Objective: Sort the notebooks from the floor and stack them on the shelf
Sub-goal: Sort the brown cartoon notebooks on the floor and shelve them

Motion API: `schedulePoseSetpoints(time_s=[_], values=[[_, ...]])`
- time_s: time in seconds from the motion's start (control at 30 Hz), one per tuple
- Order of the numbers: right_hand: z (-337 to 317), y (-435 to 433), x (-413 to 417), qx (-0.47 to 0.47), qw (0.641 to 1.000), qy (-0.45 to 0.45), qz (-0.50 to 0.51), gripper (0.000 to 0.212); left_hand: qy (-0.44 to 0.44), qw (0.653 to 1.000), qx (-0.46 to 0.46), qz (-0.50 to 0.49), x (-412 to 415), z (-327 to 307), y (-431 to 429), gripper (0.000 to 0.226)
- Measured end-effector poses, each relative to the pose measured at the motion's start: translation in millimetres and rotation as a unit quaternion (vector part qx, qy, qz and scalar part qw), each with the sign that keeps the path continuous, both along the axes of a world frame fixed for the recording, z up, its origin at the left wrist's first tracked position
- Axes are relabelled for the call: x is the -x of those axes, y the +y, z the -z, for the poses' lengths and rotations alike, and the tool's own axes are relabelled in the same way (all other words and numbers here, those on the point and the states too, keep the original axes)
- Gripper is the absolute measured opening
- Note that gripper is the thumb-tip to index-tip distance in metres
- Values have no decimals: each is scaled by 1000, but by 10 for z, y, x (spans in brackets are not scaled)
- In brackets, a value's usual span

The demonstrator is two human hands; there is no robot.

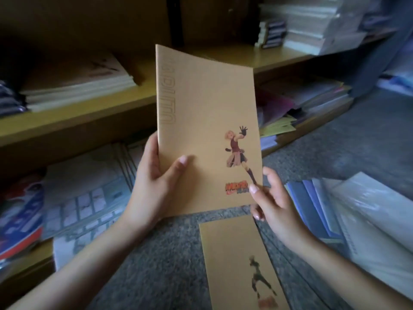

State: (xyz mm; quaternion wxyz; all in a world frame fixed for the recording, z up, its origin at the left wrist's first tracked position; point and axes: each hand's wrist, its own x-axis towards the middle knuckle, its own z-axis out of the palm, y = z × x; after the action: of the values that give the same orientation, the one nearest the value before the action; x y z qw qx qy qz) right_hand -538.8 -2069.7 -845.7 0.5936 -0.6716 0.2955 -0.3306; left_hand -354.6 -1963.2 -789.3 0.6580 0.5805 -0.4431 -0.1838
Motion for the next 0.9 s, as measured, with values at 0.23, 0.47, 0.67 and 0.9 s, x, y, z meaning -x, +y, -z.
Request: schedulePoseSetpoints(time_s=[0.23, 0.47, 0.67, 0.9], values=[[-674, -113, -560, -47, 995, -76, -50, 23, -15, 996, 22, -87, -346, -604, 83, 49], [-1065, -184, -1120, -112, 983, -102, -103, 32, 108, 987, 20, -114, -654, -908, 244, 65], [-1312, -252, -1639, -90, 982, -67, -150, 33, -196, 924, -172, -281, -826, -793, 382, 66], [-1444, -254, -2133, -115, 980, -4, -162, 40, -377, 791, -273, -398, -1028, -613, 486, 46]])
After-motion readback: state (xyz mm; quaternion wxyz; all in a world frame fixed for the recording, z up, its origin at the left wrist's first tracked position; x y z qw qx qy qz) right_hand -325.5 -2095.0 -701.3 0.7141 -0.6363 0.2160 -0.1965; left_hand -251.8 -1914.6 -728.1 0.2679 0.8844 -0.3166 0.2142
